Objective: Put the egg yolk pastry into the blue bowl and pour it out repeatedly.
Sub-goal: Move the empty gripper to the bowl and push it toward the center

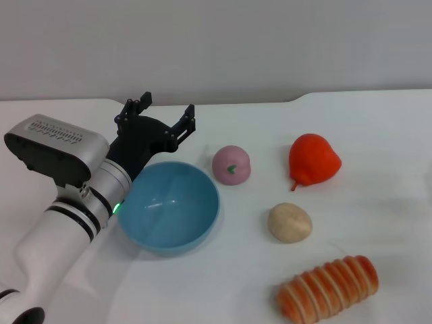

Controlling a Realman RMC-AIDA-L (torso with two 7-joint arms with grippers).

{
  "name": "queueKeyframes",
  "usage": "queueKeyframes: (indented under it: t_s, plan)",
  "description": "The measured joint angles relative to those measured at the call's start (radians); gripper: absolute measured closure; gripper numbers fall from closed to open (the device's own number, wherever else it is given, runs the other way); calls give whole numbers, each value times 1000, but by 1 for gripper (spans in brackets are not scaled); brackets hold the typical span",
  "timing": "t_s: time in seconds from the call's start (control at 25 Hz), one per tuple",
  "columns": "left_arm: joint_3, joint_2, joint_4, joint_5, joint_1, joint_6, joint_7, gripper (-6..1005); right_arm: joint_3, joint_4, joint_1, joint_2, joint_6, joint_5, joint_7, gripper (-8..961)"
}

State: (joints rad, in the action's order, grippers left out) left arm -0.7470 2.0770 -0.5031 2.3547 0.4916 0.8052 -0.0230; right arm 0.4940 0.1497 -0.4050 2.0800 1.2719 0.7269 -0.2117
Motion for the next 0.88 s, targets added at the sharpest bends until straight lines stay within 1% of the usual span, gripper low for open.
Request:
queueKeyframes:
  t_s: [0.88]
  plan:
    - [0,-2,0,0,-4,-10,0,153,0,1,0,0,0,0,0,310]
